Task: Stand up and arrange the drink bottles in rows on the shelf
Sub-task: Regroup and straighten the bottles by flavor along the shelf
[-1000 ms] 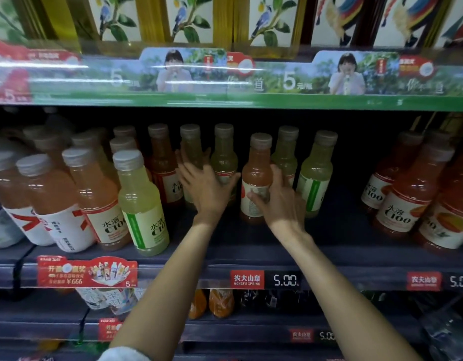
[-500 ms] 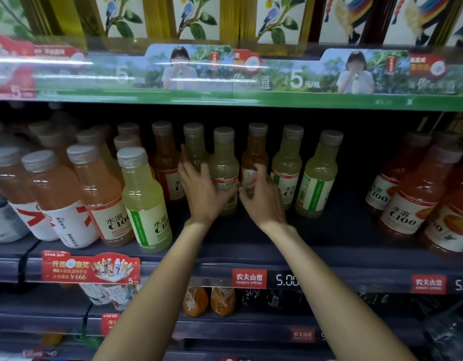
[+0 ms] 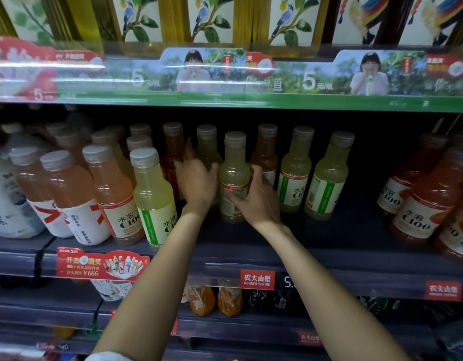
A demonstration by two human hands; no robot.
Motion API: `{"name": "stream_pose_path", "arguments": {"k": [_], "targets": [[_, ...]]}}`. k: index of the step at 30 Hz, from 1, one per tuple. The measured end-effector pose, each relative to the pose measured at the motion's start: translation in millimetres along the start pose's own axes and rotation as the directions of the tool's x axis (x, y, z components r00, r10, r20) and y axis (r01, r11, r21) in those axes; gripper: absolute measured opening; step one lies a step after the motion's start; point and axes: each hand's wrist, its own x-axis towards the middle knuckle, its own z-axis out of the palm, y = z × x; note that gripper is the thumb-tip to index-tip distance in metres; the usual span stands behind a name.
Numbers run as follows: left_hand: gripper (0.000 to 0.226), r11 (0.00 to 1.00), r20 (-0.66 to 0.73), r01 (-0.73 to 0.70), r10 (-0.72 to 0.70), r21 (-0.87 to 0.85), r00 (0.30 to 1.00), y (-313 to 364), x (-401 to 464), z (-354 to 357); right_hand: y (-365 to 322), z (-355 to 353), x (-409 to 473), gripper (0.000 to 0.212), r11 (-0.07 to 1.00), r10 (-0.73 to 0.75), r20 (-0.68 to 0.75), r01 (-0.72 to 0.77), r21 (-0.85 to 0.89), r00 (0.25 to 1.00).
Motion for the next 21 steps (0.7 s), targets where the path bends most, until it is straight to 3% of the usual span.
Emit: {"name": "stream_pose_path", "arguments": {"k": [3, 6, 9, 14, 17, 21], "targets": [[0.05, 0.997, -0.014, -0.062, 0.062, -0.035, 0.998, 6.7, -8.1, -7.2, 6.0, -16.9, -16.6, 0.075, 0.994, 0.056, 0.004, -0.056, 0.092, 0.998], [0.049, 0.968, -0.023, -0.092, 0.089, -0.232, 0.996, 13.2, -35.7, -13.0, 17.0, -42.4, -40.2, 0.074, 0.98, 0.074, -0.072, -0.059, 0.192, 0.995], [0.055, 0.921, 0.037, -0.088, 0.11, -0.379, 0.993, 26.9, -55.1, -20.5, 33.7, -69.7, -54.8, 0.076, 0.986, 0.054, -0.196, -0.021, 0.165, 0.979], [0.049, 0.826, 0.197, -0.036, 0.176, -0.562, 0.964, 67.8, -71.3, -12.8, 62.5, -111.8, -61.4, 0.078, 0.992, 0.111, -0.284, -0.09, 0.088, 0.952], [0.044, 0.785, 0.276, 0.036, 0.174, -0.619, 0.945, 89.3, -82.7, 5.6, 81.1, -128.8, -63.3, 0.078, 0.99, 0.138, -0.311, -0.121, 0.073, 0.94], [0.056, 0.788, 0.333, 0.051, 0.199, -0.614, 0.922, 110.2, -95.3, 35.1, 97.7, -141.3, -63.0, 0.08, 0.98, 0.194, -0.328, -0.171, 0.099, 0.924]]}}
